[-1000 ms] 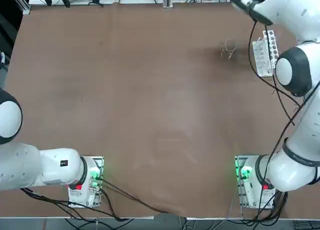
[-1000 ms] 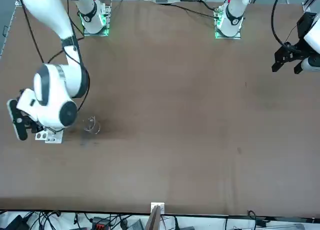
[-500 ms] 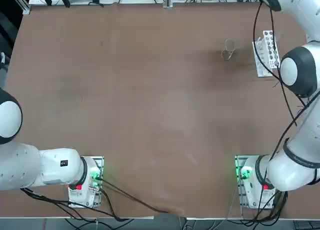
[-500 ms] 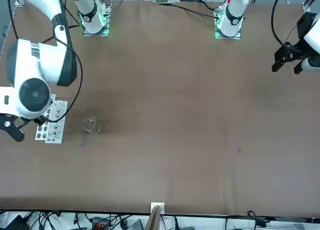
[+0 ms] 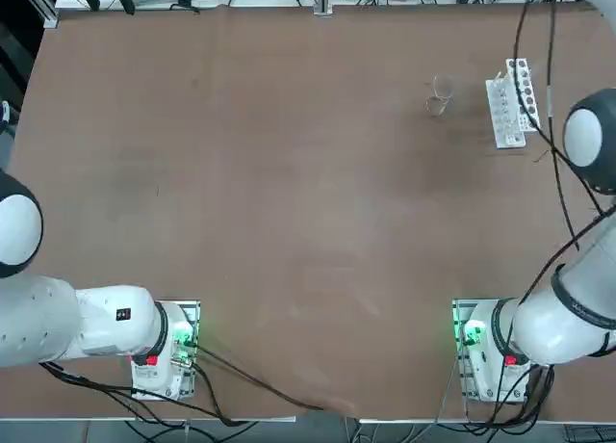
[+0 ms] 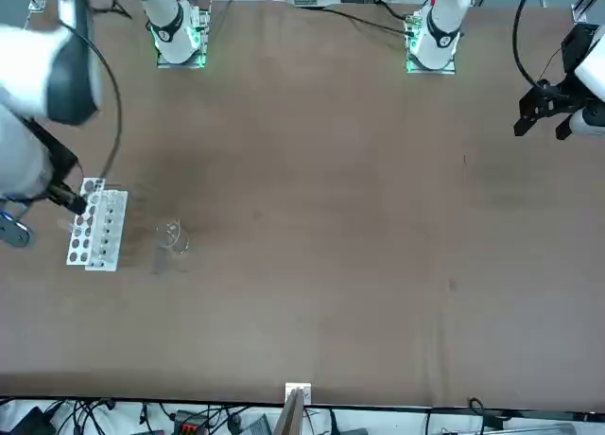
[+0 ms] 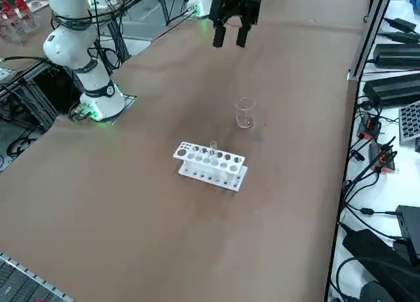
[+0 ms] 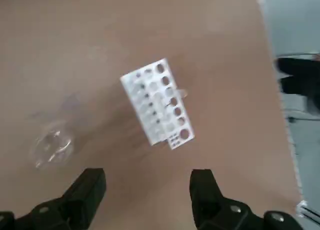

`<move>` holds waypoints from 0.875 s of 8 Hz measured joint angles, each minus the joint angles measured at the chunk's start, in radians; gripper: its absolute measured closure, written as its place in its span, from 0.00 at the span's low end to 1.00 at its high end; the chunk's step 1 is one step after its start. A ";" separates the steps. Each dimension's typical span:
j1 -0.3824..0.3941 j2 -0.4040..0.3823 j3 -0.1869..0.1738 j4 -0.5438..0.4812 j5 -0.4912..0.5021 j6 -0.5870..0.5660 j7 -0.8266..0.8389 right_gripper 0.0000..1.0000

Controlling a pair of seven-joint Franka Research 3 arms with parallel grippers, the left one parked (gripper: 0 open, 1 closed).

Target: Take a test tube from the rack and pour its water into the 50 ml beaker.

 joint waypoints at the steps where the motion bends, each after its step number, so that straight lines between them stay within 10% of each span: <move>1: -0.020 -0.044 0.000 -0.032 0.069 -0.002 -0.067 0.00; 7: -0.047 -0.367 0.003 -0.417 0.235 0.162 -0.324 0.00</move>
